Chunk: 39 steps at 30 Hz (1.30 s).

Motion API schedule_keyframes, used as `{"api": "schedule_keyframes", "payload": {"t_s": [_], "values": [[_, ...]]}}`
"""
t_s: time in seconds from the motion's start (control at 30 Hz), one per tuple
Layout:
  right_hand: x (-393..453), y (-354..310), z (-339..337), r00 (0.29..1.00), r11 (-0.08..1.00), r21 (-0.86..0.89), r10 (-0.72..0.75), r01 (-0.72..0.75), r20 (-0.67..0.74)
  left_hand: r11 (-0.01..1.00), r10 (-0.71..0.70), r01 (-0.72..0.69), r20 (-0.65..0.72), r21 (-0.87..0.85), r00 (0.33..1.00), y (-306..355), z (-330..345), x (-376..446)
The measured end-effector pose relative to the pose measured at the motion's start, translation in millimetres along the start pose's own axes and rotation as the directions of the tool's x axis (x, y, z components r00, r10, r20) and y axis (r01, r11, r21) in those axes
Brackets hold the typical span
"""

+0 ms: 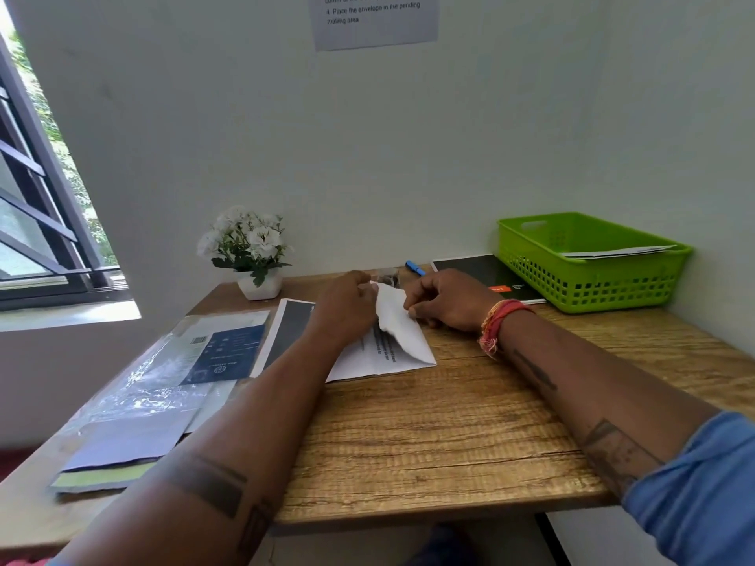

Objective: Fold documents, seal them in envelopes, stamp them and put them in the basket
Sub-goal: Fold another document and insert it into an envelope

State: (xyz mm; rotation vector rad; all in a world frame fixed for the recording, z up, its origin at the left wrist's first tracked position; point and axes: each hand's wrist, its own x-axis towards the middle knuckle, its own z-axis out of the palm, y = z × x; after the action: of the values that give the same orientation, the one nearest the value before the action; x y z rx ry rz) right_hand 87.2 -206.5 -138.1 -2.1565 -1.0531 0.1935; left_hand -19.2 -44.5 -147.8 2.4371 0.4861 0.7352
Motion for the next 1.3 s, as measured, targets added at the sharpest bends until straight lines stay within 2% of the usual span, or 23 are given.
{"api": "schedule_keyframes", "payload": {"t_s": [0.2, 0.37, 0.57, 0.97, 1.2, 1.3], "values": [[2.5, -5.3, 4.4, 0.997, 0.982, -0.186, -0.021, 0.034, 0.072, 0.982, 0.042, -0.079, 0.210, 0.170, 0.977, -6.3, 7.3, -0.9], [3.6, -6.5, 5.3, 0.996, 0.948, -0.310, -0.043, 0.065, 0.079, 0.940, 0.046, -0.148, 0.317, 0.306, 0.947, -1.7, 6.1, -5.2], [3.0, -1.3, 0.9, 1.000, 0.934, -0.358, -0.009, 0.015, 0.020, 0.897, -0.055, -0.198, 0.543, 0.396, 0.838, 7.5, 3.7, -10.6], [-14.4, -7.2, -17.7, 0.973, 0.951, -0.306, 0.109, -0.043, 0.204, 0.838, -0.150, -0.267, 0.673, 0.475, 0.725, 3.2, -6.2, -4.5], [-26.5, -10.3, -25.5, 0.948, 0.945, -0.326, 0.137, -0.038, 0.287, 0.883, -0.085, -0.240, 0.641, 0.402, 0.762, 2.0, -11.4, -11.4], [-30.2, -12.4, -27.8, 0.933, 0.945, -0.326, 0.150, -0.037, 0.328, 0.866, -0.094, -0.263, 0.655, 0.426, 0.750, 1.4, -9.0, -9.3]]}}
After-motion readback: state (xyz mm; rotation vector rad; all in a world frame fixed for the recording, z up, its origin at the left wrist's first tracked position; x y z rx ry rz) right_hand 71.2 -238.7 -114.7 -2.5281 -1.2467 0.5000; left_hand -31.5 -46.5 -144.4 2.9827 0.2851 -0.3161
